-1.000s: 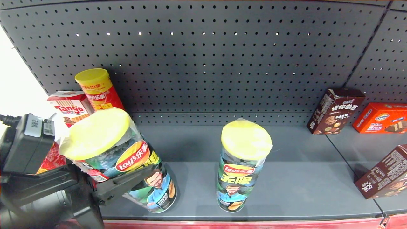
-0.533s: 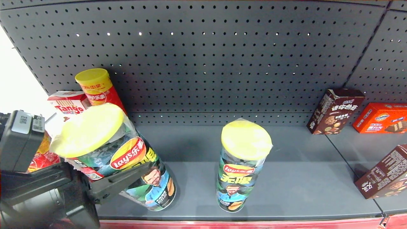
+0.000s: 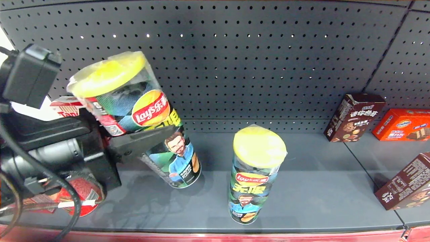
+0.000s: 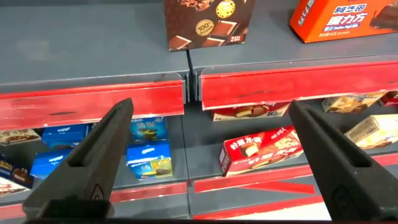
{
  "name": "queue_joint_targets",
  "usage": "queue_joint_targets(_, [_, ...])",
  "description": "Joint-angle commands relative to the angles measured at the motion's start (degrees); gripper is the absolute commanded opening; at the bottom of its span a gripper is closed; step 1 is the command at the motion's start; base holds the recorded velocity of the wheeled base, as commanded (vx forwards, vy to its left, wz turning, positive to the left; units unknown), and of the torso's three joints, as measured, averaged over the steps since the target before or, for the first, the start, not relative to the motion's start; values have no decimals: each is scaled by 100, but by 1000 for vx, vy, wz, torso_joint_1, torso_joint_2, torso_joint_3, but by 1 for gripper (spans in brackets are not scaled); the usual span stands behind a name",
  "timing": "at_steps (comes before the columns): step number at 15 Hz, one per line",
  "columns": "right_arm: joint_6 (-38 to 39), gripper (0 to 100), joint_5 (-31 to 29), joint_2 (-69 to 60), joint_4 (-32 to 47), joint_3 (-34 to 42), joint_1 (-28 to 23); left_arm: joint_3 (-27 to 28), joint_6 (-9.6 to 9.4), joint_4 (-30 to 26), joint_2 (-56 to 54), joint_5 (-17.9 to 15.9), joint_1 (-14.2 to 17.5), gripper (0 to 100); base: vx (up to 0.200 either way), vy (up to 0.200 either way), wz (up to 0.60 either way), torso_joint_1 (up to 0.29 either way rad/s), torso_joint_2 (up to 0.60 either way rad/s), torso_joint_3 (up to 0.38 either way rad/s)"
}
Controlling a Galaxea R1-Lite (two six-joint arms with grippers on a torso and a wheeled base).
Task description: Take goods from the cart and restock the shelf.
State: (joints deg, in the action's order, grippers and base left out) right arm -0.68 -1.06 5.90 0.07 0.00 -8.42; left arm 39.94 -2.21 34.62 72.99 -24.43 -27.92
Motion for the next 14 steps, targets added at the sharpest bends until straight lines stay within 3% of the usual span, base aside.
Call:
queue_joint_targets(1, [-2, 100, 1, 34, 1, 0, -1, 1042, -43, -175, 1042, -36, 76, 0, 0, 0, 0, 0, 0, 0])
queue_joint_targets(3, [-2, 100, 1, 34, 1, 0, 7, 1508, -245, -307, 1578, -36, 260, 0, 0, 0, 0, 0, 0, 0])
queue_joint_targets(6, [-2, 100, 1, 34, 1, 0, 7, 1781, -606, -922, 1939, -264, 120, 0, 0, 0, 0, 0, 0, 0])
queue_joint_targets(8, [-2, 100, 1, 34, 1, 0, 7, 2036, -711, -1010, 2097, -457, 111, 0, 0, 0, 0, 0, 0, 0])
queue_joint_targets(11, [-2, 100, 1, 34, 1, 0, -1, 2862, -922, -1880, 2405, -484, 93, 0, 0, 0, 0, 0, 0, 0])
queue_joint_targets(14, [-2, 100, 1, 34, 1, 0, -1, 3134, -1660, -1977, 2818, -668, 129, 0, 0, 0, 0, 0, 0, 0])
